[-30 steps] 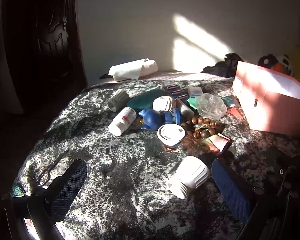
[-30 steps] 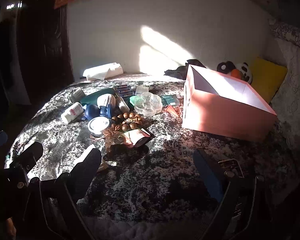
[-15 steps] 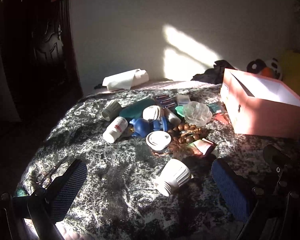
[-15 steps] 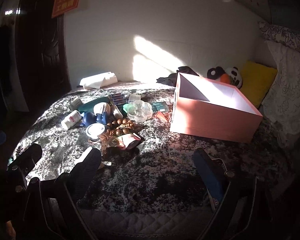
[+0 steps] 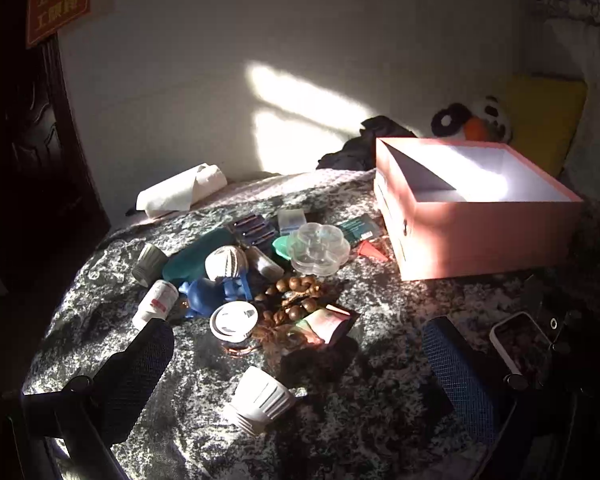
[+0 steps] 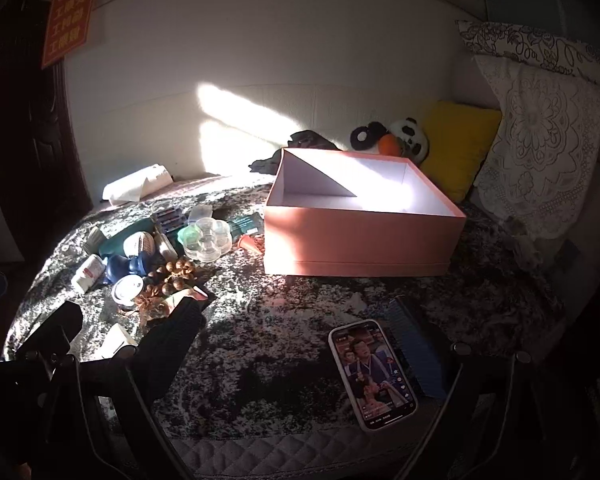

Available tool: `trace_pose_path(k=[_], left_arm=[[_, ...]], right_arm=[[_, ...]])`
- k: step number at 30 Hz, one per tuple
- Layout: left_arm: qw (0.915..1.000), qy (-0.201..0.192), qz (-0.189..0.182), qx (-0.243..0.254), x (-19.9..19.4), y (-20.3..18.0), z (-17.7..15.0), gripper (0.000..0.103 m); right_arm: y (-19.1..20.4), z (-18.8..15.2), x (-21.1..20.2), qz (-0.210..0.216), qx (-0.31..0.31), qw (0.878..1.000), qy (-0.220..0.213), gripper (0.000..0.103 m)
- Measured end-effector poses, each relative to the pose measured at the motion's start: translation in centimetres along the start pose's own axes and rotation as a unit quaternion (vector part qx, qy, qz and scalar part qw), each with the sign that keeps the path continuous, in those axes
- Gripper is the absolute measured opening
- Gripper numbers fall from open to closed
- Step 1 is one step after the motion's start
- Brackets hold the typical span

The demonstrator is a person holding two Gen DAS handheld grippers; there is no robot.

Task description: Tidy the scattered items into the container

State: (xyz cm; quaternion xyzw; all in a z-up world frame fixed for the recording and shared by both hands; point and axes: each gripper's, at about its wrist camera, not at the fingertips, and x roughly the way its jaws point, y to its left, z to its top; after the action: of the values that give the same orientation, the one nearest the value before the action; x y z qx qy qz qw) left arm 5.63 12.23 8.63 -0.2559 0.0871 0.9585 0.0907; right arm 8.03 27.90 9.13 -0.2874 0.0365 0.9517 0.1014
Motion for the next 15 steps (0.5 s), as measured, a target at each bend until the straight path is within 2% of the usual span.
trace_pose_path(k=[5, 10, 15], left_arm=[[0.9992, 0.0, -0.02, 0.034, 1.6, -3.6, 2.4, 0.103], [0.9983, -0.005, -0.038, 0.043, 2.5, -5.8, 4.8, 0.103], [0.9978, -0.003, -0.049, 0.045, 3.3, -6.8, 6.4, 0.103]], right_arm=[[-3.7, 1.5, 1.0, -0.03, 0.027, 0.999, 0.007, 0.097], [-6.9, 3.0, 2.0, -0.049, 0.059, 0.997, 0.005, 0.097], [-8.2, 4.3, 2.9, -0.065, 0.066, 0.996, 0.005, 0.097]])
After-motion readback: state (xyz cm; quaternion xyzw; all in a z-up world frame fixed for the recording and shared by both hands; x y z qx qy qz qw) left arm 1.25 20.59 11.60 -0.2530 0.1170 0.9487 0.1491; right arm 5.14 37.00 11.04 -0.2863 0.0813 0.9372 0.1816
